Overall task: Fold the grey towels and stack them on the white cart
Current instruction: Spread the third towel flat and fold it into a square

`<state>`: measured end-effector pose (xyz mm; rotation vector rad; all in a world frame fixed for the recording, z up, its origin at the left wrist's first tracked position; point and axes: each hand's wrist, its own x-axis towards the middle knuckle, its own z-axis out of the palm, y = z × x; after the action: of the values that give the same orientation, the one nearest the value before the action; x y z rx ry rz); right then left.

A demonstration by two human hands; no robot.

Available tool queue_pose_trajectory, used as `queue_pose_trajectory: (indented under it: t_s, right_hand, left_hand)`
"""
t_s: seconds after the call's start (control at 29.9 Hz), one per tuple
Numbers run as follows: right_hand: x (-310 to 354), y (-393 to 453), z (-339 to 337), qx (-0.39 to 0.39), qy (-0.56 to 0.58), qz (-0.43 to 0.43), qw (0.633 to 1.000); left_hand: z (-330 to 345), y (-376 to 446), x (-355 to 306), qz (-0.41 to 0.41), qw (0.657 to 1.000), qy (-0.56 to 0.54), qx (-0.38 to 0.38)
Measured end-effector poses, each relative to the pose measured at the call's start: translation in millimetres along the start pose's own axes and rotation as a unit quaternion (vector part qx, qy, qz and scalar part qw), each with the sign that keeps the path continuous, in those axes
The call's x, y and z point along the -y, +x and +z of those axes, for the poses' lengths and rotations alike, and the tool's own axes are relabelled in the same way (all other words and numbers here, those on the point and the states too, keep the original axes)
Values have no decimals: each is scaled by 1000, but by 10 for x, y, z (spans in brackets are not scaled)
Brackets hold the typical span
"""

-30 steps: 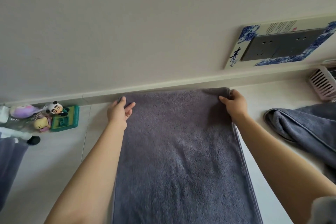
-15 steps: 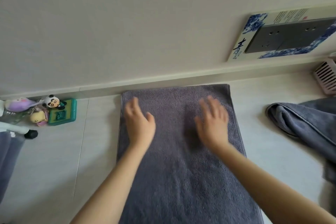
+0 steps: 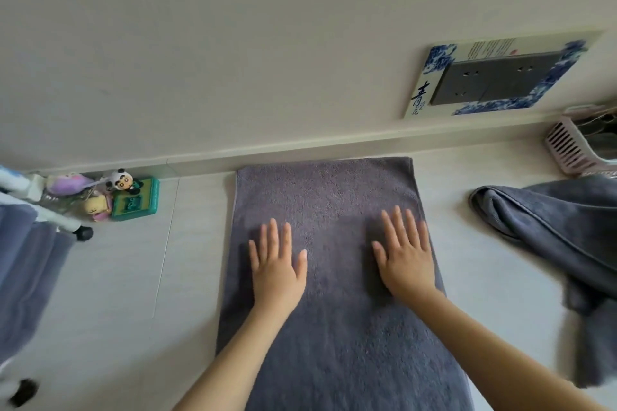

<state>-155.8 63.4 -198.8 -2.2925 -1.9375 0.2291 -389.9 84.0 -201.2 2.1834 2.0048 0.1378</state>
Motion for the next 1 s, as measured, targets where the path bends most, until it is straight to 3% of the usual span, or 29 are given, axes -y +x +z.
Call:
queue_pose_trajectory:
  t_s: [0.1,0.17,0.27,0.37,0.43,0.5,0.57,0.67,0.77,0.87,1.0]
  right_hand:
    - [144,-686,70,32,7,-159,987]
    - [10,-957,96,47,5,-128,991]
    - [-162,-992,70,34,-2,-4,999]
    - [-121,-1007,-35,46,-3,26,999]
    - [39,-1142,-63,27,8,-24,999]
    - [185,-1422,-11,37,14,-116,993]
    - [191,-1709,62,49,9,-151,987]
    - [-6,-1989,107,55,4,-25,998]
    - [-171,-2135,67,40,11,93,995]
    - [-173,-2308,-39,67,33,160,984]
    - [-157,-2606,-158,22,83,212,973]
  left_hand:
    - [50,-603,-62,111,994,4,20]
    - [95,-876,135,81,996,13,32]
    - [72,-990,501,7,999,38,22]
    - [-54,-975,511,-34,998,27,37]
    - [-119,-1047,321,-22,999,9,23]
    - [-93,-1271,133,57,998,-15,14]
    - [-47,-1574,120,113,993,-24,34]
    - [17,-1891,513,104,993,24,49]
    - [-59,-1960,780,16,998,21,54]
    - [-193,-2085,824,-54,997,12,62]
    - [-312,-2423,792,-120,989,-37,83]
